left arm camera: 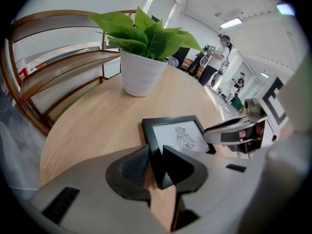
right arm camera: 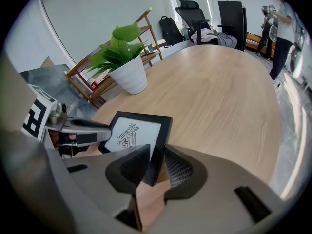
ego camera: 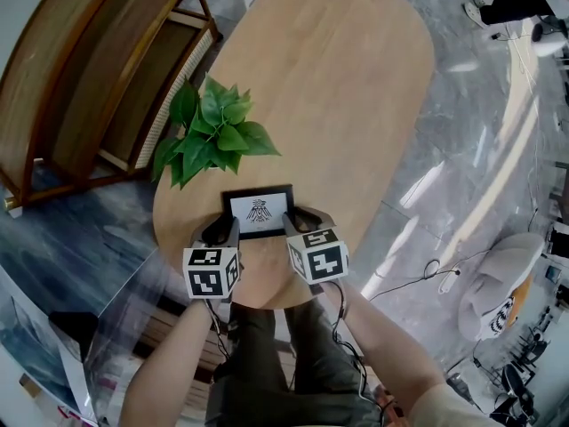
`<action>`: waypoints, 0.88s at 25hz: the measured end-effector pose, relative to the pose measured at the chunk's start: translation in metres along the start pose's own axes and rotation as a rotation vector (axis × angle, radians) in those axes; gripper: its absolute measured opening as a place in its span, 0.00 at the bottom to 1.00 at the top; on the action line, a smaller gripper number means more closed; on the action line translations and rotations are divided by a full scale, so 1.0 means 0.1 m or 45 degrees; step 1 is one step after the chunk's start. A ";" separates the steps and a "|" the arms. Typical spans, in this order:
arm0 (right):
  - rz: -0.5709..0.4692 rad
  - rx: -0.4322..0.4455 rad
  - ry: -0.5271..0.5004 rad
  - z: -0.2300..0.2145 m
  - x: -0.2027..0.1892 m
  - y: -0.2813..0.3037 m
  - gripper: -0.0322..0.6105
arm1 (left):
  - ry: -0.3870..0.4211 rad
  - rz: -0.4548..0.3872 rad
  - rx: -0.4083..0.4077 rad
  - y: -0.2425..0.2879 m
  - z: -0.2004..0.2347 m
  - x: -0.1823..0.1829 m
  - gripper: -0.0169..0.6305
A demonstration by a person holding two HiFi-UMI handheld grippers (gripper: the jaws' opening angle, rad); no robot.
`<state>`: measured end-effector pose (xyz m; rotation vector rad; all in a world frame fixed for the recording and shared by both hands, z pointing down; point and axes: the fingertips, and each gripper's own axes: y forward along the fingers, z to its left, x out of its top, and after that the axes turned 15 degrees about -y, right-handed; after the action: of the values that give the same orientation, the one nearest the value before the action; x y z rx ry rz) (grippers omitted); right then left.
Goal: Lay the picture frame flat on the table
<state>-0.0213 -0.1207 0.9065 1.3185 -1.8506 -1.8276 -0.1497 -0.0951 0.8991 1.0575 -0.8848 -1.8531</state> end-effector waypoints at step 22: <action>-0.364 -0.064 -0.054 0.31 1.38 -2.25 0.07 | 0.234 -0.358 -0.141 -2.00 -1.05 1.20 0.07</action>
<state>-0.0258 -0.1572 0.6431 1.6073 -1.6950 -2.0389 -0.1541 -0.1345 0.6457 1.3109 -0.5417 -1.9682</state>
